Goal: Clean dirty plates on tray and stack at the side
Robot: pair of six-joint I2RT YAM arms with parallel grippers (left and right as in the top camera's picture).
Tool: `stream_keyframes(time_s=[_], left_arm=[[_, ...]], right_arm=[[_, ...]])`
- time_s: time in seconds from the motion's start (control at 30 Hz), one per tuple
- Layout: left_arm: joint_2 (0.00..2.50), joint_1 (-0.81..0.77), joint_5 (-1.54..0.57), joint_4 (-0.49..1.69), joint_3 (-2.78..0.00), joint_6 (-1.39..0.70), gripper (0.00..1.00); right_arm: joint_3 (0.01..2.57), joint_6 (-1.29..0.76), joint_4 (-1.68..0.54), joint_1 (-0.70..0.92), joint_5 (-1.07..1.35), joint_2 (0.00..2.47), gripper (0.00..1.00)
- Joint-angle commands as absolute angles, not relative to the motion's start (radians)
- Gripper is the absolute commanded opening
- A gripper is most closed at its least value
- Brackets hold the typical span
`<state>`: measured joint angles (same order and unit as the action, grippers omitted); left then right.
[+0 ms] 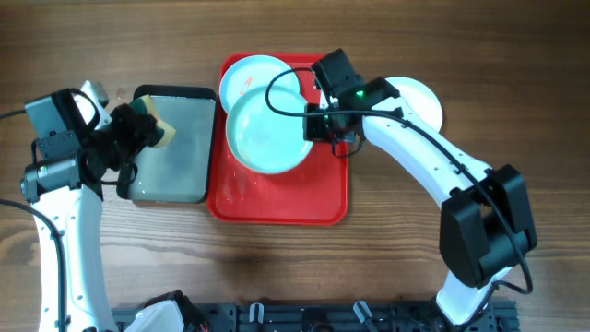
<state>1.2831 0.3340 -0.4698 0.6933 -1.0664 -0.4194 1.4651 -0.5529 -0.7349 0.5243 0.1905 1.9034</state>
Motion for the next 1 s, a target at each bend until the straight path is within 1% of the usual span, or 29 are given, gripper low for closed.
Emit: stream_keyframes(time_s=[0.0,0.23,0.37,0.6,0.7,0.83,0.97], left_arm=[[1.271,0.339,-0.489,0.697,-1.079,-0.396,0.04],[1.271,0.339,-0.489,0.708,-1.079,-0.396,0.04],[1.271,0.339,-0.489,0.717,-1.079,-0.395,0.04],[1.271,0.339,-0.489,0.774,-1.079,-0.346,0.04],[1.271,0.339,-0.49,0.796,-1.079,-0.344,0.04],[1.271,0.339,-0.489,0.815,-1.079,-0.343,0.04],[1.271,0.339,-0.489,0.826,-1.079,-0.343,0.04]], right_arm=[[1.489,-0.574,-0.629,0.553,0.125,1.883,0.04],[1.488,-0.615,-0.379,0.62,0.062,1.893,0.04],[1.488,-0.655,-0.281,0.668,-0.004,1.927,0.05],[1.488,-0.654,-0.101,0.748,-0.076,2.004,0.04],[1.488,-0.649,-0.022,0.785,-0.155,2.03,0.04],[1.488,-0.558,0.098,0.831,-0.215,2.061,0.04],[1.488,-0.337,0.248,0.872,-0.273,2.089,0.04]])
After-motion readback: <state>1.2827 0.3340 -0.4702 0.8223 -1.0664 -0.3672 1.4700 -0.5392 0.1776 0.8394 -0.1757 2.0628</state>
